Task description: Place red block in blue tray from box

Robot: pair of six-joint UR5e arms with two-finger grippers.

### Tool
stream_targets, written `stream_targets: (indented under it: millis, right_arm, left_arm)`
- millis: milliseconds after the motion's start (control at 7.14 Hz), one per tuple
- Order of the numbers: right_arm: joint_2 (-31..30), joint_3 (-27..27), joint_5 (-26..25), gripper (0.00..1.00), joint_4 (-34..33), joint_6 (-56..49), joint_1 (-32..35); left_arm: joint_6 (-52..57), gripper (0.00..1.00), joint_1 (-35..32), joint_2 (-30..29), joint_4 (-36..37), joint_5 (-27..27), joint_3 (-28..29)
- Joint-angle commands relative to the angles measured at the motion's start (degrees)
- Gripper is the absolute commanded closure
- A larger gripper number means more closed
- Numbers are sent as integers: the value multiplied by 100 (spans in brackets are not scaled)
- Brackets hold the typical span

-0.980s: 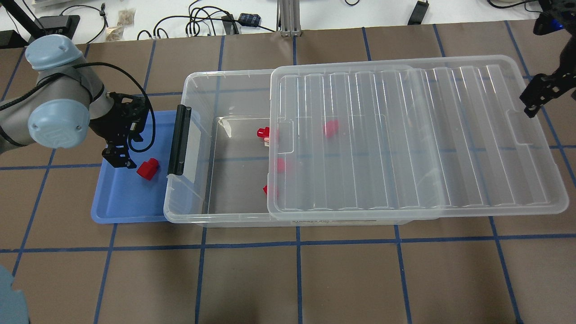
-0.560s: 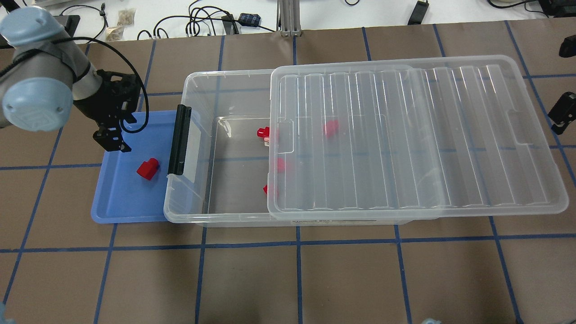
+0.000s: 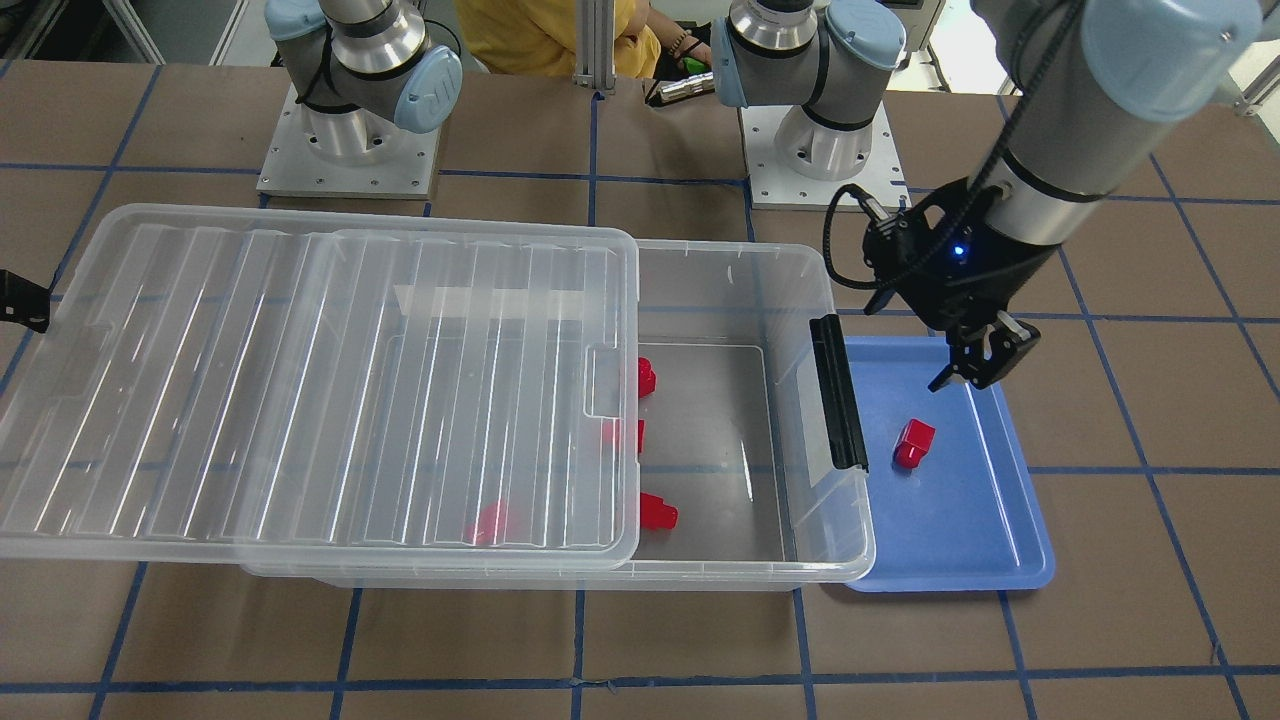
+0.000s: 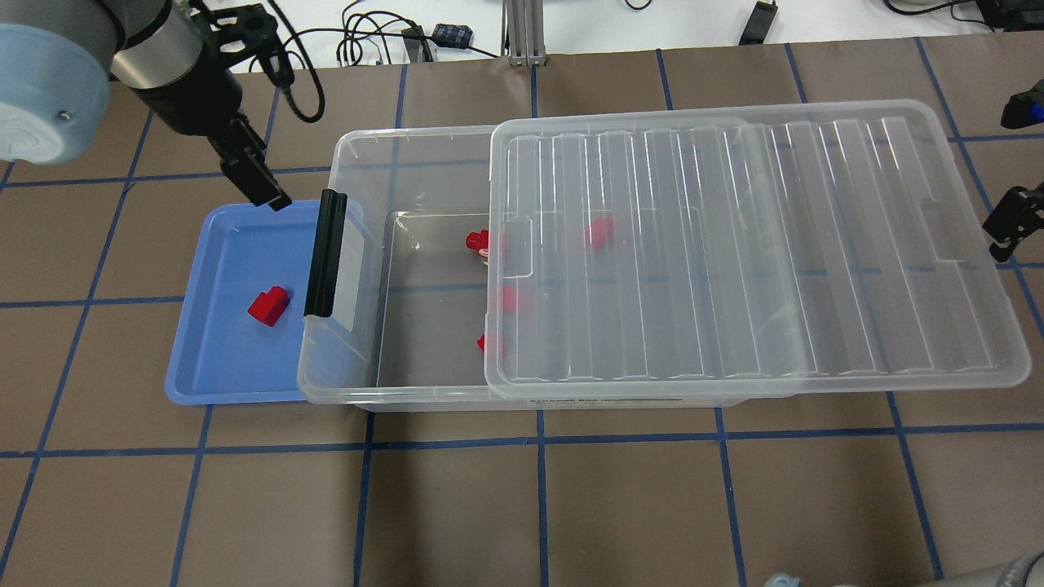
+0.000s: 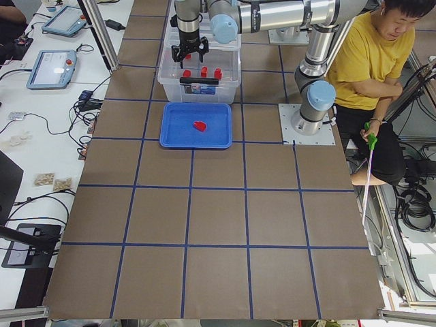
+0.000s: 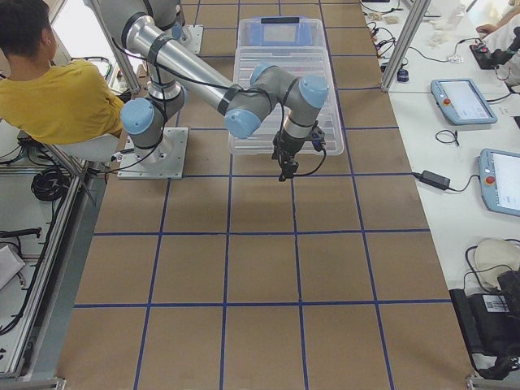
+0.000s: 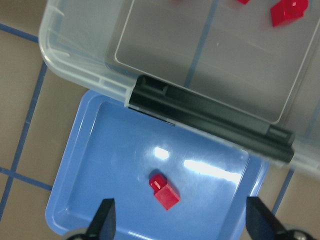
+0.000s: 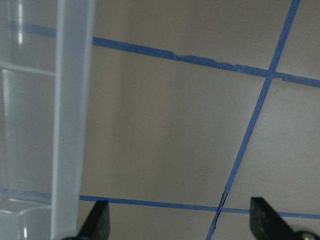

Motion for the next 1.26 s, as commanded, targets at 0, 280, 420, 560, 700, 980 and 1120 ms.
stream_targets:
  millis: [0, 280, 420, 560, 700, 980, 1120]
  right_arm:
    - [-35, 16, 316, 0, 85, 387, 35]
    - [-53, 16, 599, 0, 234, 678, 53]
    - [-61, 16, 600, 0, 244, 679, 62]
    - [-53, 16, 800, 0, 244, 836, 123]
    - [-61, 16, 889, 0, 244, 1055, 175]
    - [-61, 16, 881, 0, 244, 1468, 517]
    - [-53, 24, 881, 0, 252, 1557, 649]
  left_arm:
    - [-3007, 0, -412, 345, 16, -203, 107]
    - [-4512, 0, -413, 636, -281, -80, 2]
    - [-5331, 0, -395, 742, -353, 95, 1]
    - [-6148, 0, -404, 769, -527, 88, -16]
    - [-6357, 0, -421, 882, -903, 96, 19]
    - [-6428, 0, -413, 1033, -1145, 308, -42]
    - [-6359, 0, -352, 1050, -840, 307, -34]
